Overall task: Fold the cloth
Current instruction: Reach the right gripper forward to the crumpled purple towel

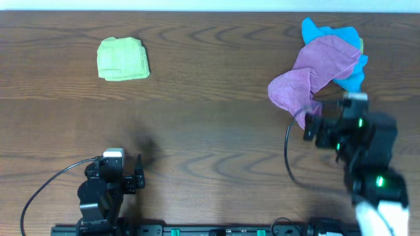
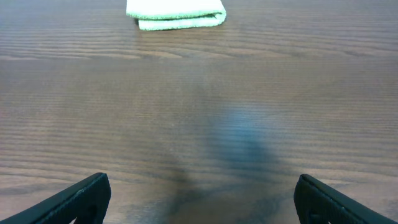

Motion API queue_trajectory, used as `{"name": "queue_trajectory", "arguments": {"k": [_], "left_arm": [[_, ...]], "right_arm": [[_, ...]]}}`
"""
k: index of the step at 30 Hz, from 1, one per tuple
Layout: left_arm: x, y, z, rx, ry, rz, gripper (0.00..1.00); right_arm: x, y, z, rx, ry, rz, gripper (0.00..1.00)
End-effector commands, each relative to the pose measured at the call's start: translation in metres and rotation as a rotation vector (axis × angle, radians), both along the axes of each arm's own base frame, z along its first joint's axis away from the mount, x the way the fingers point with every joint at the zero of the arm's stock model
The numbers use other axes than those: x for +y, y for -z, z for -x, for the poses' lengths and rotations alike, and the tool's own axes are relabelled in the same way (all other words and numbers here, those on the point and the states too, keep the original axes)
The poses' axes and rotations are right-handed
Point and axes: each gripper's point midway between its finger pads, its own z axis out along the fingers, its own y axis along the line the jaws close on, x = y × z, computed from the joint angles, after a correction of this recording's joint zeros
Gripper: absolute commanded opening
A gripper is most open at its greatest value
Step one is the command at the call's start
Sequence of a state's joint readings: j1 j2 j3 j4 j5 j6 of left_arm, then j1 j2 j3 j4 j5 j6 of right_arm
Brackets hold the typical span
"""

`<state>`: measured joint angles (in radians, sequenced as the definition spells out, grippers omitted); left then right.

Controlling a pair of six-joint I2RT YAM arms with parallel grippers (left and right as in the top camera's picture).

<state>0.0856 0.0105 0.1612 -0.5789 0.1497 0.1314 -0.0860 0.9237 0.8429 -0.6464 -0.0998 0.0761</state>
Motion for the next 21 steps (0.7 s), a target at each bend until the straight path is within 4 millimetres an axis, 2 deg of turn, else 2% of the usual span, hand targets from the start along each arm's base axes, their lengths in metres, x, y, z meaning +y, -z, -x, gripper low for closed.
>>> {"name": "queue_trajectory", "arguments": {"k": [1,4,11,17,21], "left_arm": [[0.0,0.002,0.0,0.001,0.002,-0.007,0.95],[0.0,0.002,0.0,0.001,0.002,-0.007,0.95],[0.0,0.002,0.0,0.001,0.002,-0.007,0.95],[0.0,0.002,0.0,0.001,0.002,-0.007,0.95],[0.0,0.002,0.0,0.001,0.002,-0.007,0.95]], "right_arm": [[-0.005,-0.016,-0.024,0.036,0.025,-0.016,0.99],[-0.014,-0.025,-0.058,0.105,0.043,-0.014,0.99],[-0.04,-0.029,-0.101,0.136,0.121,-0.034,0.99],[-0.064,-0.003,-0.124,0.169,0.197,-0.07,0.99],[-0.067,0.015,-0.138,0.184,0.199,-0.074,0.99]]}}
